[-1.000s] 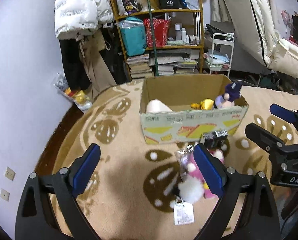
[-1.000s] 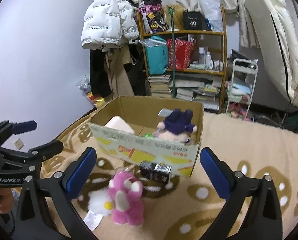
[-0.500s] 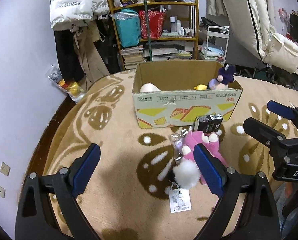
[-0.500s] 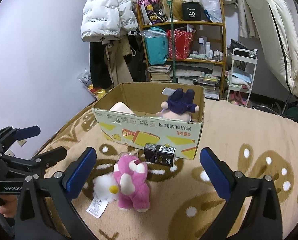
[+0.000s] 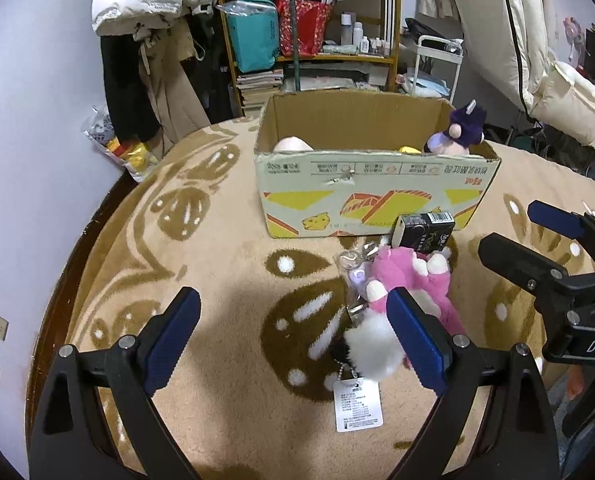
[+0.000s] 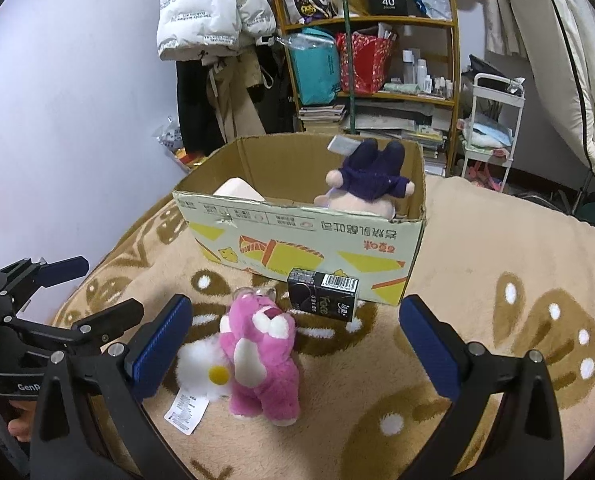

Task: Organize soft objects
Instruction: 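Withdraw both grippers from the box toward the pink plush bear, then grasp the white-black penguin plush with the left gripper while the right gripper grasps the pink bear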

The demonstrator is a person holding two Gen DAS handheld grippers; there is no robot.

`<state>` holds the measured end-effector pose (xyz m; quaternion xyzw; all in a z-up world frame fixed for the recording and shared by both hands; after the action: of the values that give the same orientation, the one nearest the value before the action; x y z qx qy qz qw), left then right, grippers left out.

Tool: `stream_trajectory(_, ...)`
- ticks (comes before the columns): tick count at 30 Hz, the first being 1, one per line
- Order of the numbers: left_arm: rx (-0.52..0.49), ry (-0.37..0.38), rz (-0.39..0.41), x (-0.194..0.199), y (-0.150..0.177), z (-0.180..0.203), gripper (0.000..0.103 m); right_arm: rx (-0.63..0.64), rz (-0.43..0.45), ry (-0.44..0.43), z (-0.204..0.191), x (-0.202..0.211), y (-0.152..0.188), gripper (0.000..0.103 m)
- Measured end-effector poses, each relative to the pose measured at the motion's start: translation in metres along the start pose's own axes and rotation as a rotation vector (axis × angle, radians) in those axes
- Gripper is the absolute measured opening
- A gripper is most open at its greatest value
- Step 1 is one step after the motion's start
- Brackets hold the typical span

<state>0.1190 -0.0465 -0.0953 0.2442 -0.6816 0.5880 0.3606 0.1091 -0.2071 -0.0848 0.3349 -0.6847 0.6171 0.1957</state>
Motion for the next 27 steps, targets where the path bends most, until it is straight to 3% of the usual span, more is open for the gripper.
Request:
stream_trajectory(16, -0.013, -0.010, -0.109, -0.041, 0.005, 0.005, 0.093, -0.031, -0.078, -0.019, 0.007, -0.033, 0.005, 0.103)
stream_trajectory(27, -0.076, -0.014, -0.169, -0.057, 0.014, 0.014, 0.093, -0.082, -0.128, -0.065, 0.010, -0.050, 0.011, 0.103)
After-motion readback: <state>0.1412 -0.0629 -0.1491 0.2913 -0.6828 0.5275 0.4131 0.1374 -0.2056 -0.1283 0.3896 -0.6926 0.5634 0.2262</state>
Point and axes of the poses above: each gripper's, at about its wrist camera, not at the fingertips, and x roughly against the way its jaws point, z to its right, y to its underside, the point moved 4 cm from there along -x, roughly the way its jaws point, and after that the axes turned 2 degrees about x, right-handed, at the moved point
